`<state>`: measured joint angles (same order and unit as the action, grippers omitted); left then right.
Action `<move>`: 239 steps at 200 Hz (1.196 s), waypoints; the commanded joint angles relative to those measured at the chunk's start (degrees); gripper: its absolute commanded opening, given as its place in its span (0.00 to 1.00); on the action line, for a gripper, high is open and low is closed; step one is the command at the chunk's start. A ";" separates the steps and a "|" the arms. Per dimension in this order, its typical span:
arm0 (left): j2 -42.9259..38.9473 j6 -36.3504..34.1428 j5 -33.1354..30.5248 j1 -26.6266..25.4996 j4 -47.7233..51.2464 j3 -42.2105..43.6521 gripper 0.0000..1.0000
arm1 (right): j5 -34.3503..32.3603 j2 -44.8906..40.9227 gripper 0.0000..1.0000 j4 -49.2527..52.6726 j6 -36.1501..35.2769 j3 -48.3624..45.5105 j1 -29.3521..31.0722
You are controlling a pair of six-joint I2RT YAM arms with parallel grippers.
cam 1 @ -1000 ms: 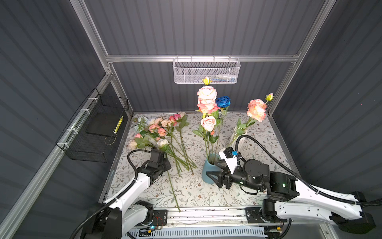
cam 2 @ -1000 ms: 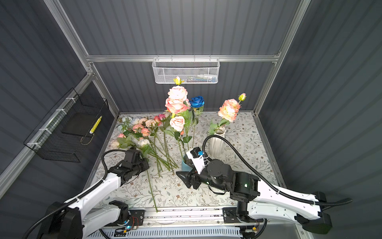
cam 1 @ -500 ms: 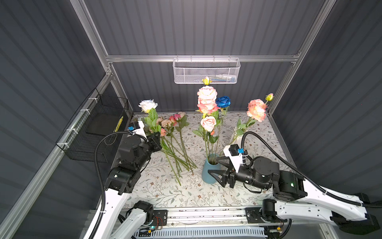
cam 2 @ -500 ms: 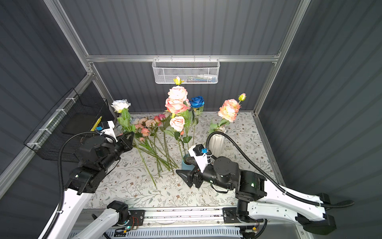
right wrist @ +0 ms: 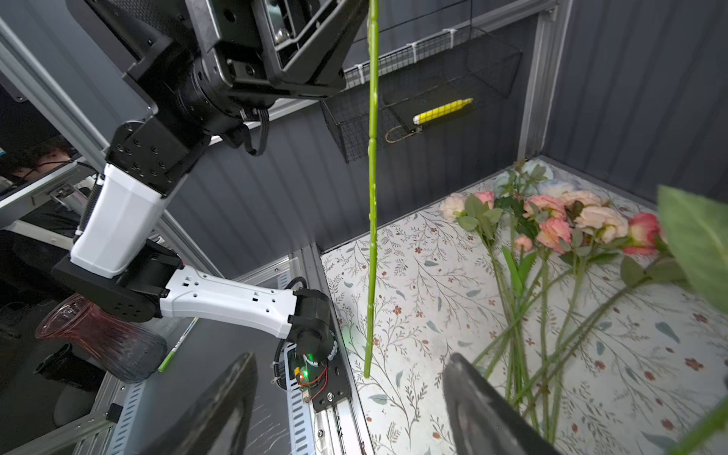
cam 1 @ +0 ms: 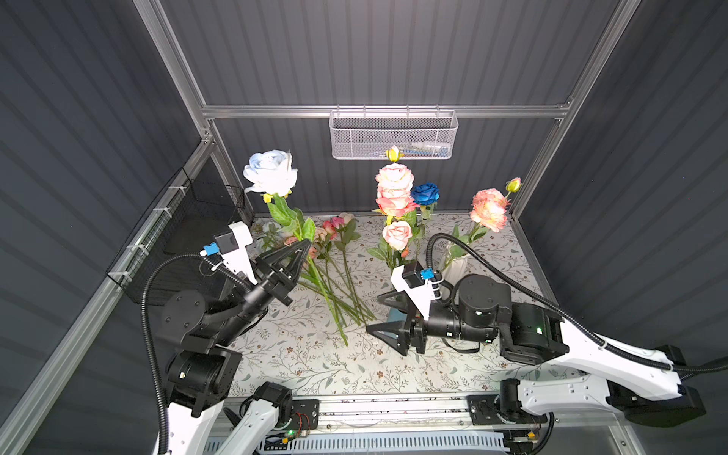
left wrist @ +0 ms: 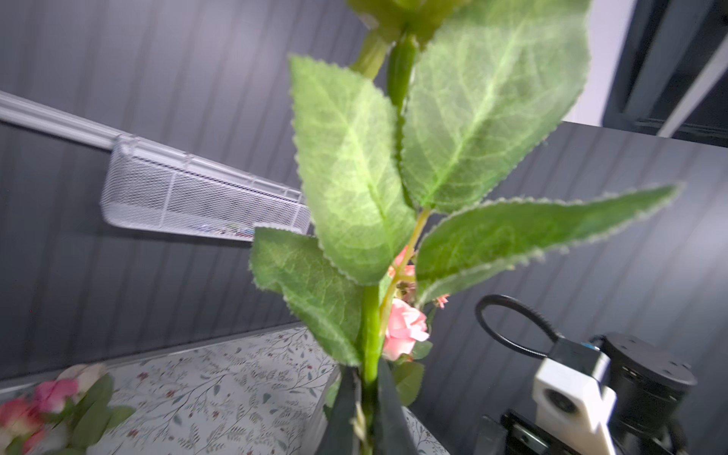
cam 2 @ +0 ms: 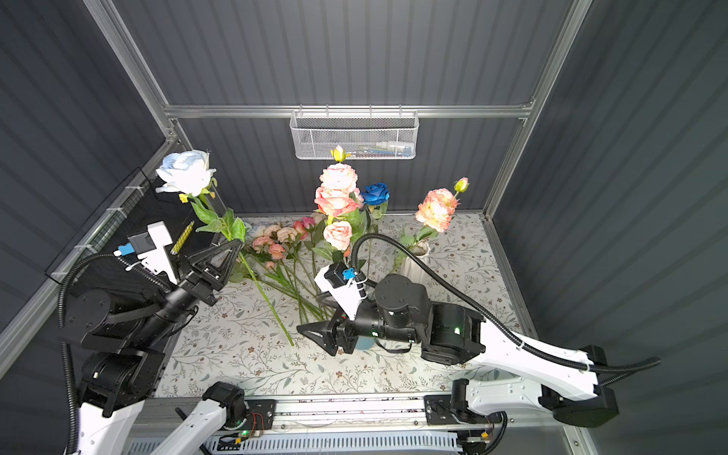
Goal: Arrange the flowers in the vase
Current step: 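Raise the white rose high with the left gripper while the right reaches toward it, then grasp the white rose stem with the right gripper below the left gripper, then lower the white rose into the teal vase with the right gripper while left releases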
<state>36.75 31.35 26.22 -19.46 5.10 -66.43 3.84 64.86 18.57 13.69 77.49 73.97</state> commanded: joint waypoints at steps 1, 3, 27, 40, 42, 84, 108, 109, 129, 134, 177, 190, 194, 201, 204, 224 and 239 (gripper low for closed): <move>-0.22 3.96 10.43 -0.30 -9.83 0.32 0.00 | 1.77 4.24 0.76 0.35 -2.65 4.89 0.20; -0.13 4.39 10.85 -0.31 -10.31 0.42 0.00 | 1.76 4.53 0.76 0.38 -2.74 5.24 0.20; 1.14 8.86 15.11 -0.31 -15.85 1.66 0.00 | 2.07 7.58 0.76 -1.05 -3.21 8.38 0.20; 1.93 11.36 17.21 -0.31 -18.99 2.42 0.00 | 2.47 8.62 0.76 -2.34 -3.36 9.32 0.20; 2.05 11.76 17.56 -0.31 -19.52 2.57 0.00 | 2.55 8.84 0.76 -2.58 -3.33 9.47 0.20; 4.27 18.38 21.42 -0.29 -28.85 5.14 0.00 | 4.95 12.25 0.61 -3.61 -3.65 12.60 0.20; 4.39 19.40 21.36 -0.29 -29.90 5.87 0.00 | 3.98 12.24 0.26 -4.61 -3.66 12.10 0.20; 4.39 19.51 21.34 -0.30 -30.03 5.92 0.01 | 3.94 12.23 0.25 -4.65 -3.67 12.04 0.20; 4.40 19.74 21.41 -0.29 -30.33 6.26 0.19 | 3.60 11.64 0.00 -5.79 -3.52 10.97 0.20; 4.38 19.55 21.09 -0.33 -29.94 6.21 0.33 | 3.34 11.40 0.00 -6.20 -3.49 10.54 0.20; 1.96 14.61 16.77 -0.31 -22.23 5.83 1.00 | -1.13 5.64 0.00 -9.20 -3.93 4.92 0.20; 0.52 12.37 14.11 -0.35 -18.98 5.79 1.00 | -3.39 3.24 0.00 -9.10 -4.38 3.03 0.20; -0.03 11.31 12.82 -0.30 -17.26 5.70 1.00 | -4.04 2.48 0.00 -8.86 -4.60 2.50 0.20; -1.01 9.20 10.54 -0.31 -14.14 5.57 1.00 | -5.37 1.09 0.00 -8.46 -4.93 1.58 0.20; -1.44 8.26 9.38 -0.31 -13.00 5.60 1.00 | -6.02 0.49 0.00 -8.33 -4.98 1.14 0.20; -4.23 3.26 2.41 -0.31 -4.77 6.23 1.00 | -10.47 -4.95 0.00 -6.93 -5.74 -1.78 0.20; -5.57 0.85 -1.35 -0.31 -0.02 7.84 1.00 | -14.58 -8.51 0.00 -6.24 -6.54 -4.33 0.20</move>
<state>33.21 39.40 33.63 -19.49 -5.69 -60.23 -2.76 61.49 12.03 9.13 75.92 74.08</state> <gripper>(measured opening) 0.996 0.067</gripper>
